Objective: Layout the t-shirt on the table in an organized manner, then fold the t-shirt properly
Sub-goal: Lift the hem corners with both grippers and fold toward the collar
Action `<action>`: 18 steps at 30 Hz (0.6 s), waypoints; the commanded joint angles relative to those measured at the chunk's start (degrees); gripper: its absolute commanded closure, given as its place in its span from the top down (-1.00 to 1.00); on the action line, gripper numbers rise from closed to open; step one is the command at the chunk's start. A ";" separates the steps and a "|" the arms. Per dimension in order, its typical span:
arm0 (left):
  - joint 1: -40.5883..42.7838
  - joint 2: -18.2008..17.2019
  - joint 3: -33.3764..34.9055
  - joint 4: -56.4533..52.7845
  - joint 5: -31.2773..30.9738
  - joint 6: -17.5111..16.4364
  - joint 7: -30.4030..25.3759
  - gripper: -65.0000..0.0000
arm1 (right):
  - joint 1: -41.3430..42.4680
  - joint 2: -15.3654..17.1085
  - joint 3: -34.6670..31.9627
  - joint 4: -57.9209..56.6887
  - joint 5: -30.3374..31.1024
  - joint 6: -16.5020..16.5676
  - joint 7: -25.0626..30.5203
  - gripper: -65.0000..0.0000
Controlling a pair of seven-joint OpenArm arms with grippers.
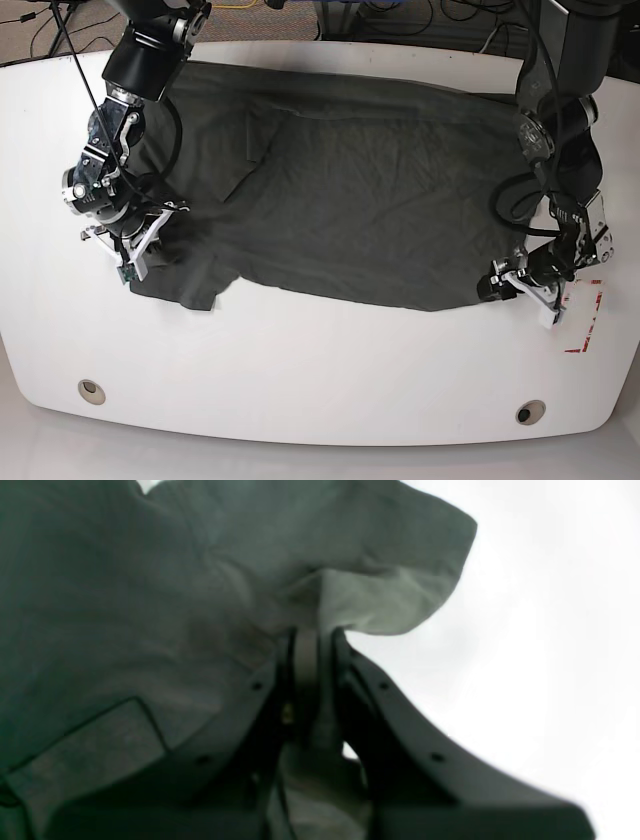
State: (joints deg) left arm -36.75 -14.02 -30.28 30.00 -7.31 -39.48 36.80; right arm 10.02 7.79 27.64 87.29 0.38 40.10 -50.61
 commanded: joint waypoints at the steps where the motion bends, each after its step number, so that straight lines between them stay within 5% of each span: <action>1: -2.76 1.14 1.32 0.46 -1.17 -0.52 -1.24 0.28 | 1.28 0.69 0.01 0.93 0.80 -0.10 1.16 -0.93; 7: -2.76 2.20 2.19 0.37 -1.17 -0.52 -2.38 -0.10 | 1.28 0.69 0.01 0.93 0.80 -0.10 2.30 -0.93; 14: -2.59 3.52 2.19 0.11 -0.91 0.85 -4.14 0.03 | 1.28 0.69 0.10 0.93 0.80 -0.10 2.92 -0.93; 18: -2.41 3.60 2.19 0.11 -0.91 1.73 -4.31 -0.25 | 1.28 0.69 0.10 0.93 0.80 -0.10 2.92 -0.93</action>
State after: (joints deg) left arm -37.32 -10.15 -28.08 29.34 -7.31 -37.80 33.61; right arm 10.02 7.73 27.64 87.26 0.36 40.10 -49.10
